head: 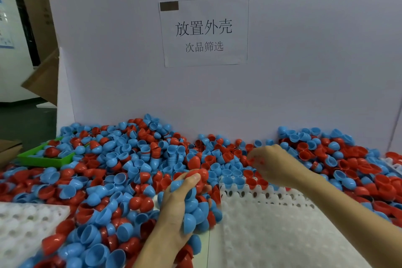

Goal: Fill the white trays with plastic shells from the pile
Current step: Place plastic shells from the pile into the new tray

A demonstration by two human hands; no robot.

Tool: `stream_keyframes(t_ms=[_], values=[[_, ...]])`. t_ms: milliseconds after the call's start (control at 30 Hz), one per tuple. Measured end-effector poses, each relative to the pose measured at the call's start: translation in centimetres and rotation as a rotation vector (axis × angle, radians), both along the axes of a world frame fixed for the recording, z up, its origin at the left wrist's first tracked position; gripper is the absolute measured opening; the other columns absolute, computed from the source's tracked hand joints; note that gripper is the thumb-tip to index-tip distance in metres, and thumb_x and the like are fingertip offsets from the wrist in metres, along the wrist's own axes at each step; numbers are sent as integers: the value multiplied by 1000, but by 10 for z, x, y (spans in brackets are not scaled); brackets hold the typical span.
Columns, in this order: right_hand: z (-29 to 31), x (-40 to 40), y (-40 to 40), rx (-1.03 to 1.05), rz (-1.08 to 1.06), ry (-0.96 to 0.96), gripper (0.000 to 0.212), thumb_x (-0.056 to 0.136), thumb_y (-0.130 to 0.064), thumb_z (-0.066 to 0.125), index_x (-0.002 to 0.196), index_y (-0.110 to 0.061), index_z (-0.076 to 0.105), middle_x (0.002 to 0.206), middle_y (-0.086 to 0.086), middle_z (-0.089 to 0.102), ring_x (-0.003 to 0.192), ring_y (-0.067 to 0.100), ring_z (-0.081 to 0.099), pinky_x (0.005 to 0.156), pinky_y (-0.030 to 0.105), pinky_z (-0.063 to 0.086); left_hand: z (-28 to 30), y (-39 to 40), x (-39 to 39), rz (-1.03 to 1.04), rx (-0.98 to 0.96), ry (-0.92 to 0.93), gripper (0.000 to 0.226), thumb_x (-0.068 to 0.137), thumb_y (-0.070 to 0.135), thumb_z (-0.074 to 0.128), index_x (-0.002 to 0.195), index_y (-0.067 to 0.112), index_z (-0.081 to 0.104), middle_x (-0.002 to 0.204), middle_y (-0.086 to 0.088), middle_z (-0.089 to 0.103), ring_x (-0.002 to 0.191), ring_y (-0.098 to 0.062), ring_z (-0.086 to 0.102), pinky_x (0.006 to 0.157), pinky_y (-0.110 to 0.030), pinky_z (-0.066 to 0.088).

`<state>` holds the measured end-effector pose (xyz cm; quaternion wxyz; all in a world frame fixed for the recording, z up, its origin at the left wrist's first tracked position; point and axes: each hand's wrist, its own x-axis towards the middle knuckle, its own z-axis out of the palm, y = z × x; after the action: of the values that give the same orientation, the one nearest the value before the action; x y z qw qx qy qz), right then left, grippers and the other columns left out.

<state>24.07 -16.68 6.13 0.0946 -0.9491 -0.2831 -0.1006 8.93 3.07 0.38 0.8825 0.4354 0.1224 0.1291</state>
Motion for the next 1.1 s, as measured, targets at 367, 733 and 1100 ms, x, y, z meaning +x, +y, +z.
stream_keyframes(t_ms=[367,733,1100], values=[[-13,-70,77,500,315,261,22,98,-22,59,115,-23,73,111,-14,71,96,0,65,77,11,51,0,0,0,-30,60,0,48,72,25,75,112,-2,70,112,-26,71,114,-44,65,105,-61,46],[-11,-57,60,769,156,206,28,101,-7,51,113,-24,70,97,-15,68,85,20,72,78,30,61,0,3,4,54,51,-22,44,67,21,74,107,5,67,100,-18,72,96,-35,67,98,-57,50],[-25,-59,72,774,175,189,31,95,-2,59,80,-29,63,85,-9,68,78,4,67,65,17,58,1,-2,1,12,66,46,42,65,21,76,105,10,69,121,-27,66,114,-43,64,100,-54,51]])
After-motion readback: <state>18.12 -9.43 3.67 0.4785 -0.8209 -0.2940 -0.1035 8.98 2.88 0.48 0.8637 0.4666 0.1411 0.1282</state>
